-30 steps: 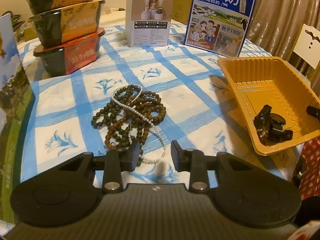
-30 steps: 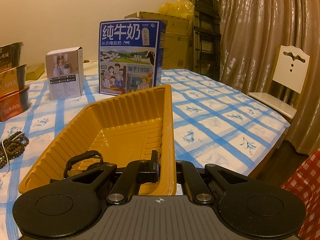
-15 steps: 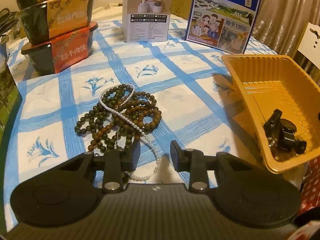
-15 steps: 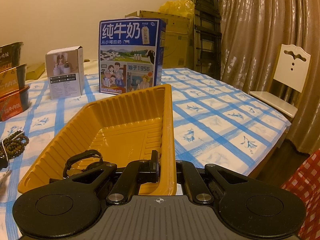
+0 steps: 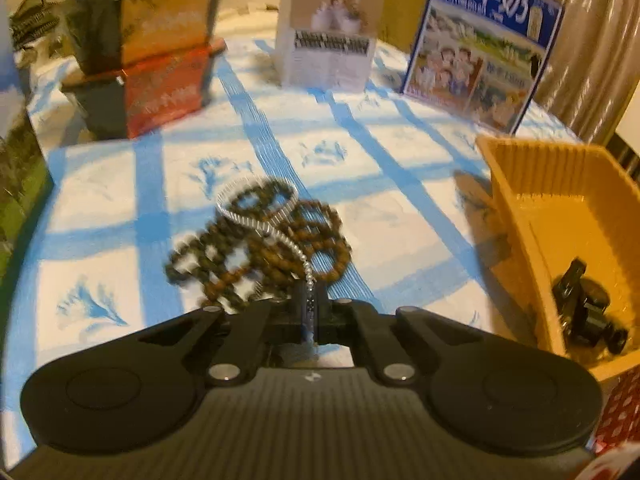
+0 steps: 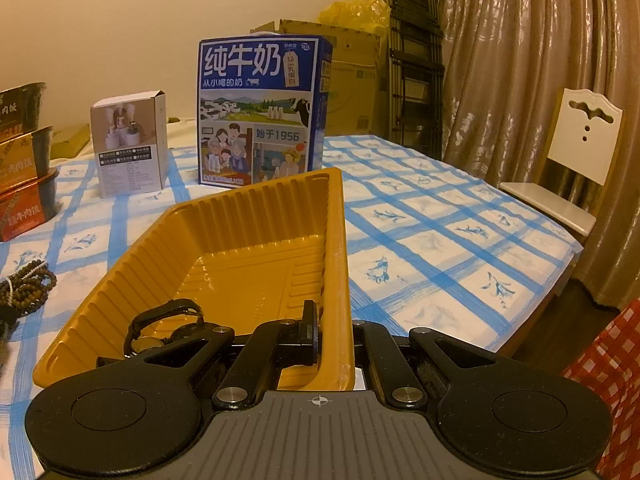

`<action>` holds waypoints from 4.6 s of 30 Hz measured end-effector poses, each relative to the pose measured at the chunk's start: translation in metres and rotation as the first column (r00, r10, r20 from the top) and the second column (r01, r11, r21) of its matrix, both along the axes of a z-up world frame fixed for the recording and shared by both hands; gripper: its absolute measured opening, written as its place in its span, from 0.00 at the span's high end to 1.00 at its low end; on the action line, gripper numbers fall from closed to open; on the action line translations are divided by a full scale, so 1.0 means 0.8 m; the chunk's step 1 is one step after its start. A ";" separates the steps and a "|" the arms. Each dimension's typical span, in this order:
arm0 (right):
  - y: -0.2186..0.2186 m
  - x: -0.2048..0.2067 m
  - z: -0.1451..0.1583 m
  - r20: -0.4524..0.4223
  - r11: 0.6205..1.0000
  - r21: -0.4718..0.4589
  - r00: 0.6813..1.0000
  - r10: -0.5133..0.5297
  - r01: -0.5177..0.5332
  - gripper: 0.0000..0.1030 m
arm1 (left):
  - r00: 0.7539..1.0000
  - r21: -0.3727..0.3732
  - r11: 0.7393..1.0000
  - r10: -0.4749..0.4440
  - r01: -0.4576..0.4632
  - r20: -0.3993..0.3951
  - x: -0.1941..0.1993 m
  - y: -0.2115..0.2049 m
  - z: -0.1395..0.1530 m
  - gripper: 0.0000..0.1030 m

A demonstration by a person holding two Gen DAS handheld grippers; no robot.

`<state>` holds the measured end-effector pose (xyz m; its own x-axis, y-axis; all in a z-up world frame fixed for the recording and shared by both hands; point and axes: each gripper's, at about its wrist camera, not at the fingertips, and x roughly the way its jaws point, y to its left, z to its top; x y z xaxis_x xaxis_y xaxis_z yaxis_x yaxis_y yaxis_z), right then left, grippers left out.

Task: Organize jewelry
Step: 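Grasp the white pearl necklace with the left gripper, then lift the pearl necklace over the orange tray and open the left gripper, then move the left gripper back to the brown bead strands, then lower the left gripper onto the bead strands and close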

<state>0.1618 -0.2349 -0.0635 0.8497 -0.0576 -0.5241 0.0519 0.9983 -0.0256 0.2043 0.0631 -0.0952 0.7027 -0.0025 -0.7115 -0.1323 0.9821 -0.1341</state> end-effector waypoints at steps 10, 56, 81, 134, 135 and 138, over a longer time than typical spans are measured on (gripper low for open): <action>-0.001 -0.001 0.000 0.001 1.000 -0.002 1.000 0.000 0.000 0.97 | 0.986 0.055 0.998 0.029 -0.038 0.166 -0.033 0.049 0.104 0.98; 0.013 0.007 0.009 0.012 1.000 -0.008 1.000 0.020 -0.020 0.96 | 0.811 -0.113 0.863 -0.407 0.492 0.420 0.040 -0.189 0.235 0.98; 0.010 0.006 0.004 0.004 1.000 0.001 1.000 0.015 -0.015 0.96 | 0.929 -0.173 0.916 -0.342 0.363 0.139 0.033 -0.160 0.090 0.73; 0.013 0.027 0.013 -0.032 0.999 -0.009 0.999 0.036 -0.036 0.96 | 0.976 0.185 0.966 -0.155 0.183 -0.153 -0.050 -0.009 0.023 0.68; 0.014 0.026 0.013 -0.027 1.000 -0.011 0.999 0.027 -0.027 0.96 | 0.976 0.177 0.967 -0.160 0.185 -0.146 -0.047 -0.006 0.021 0.68; 0.022 0.022 0.014 -0.016 1.000 -0.024 1.000 0.010 -0.010 0.97 | 0.975 0.164 0.966 -0.184 0.203 -0.123 -0.036 -0.001 0.018 0.68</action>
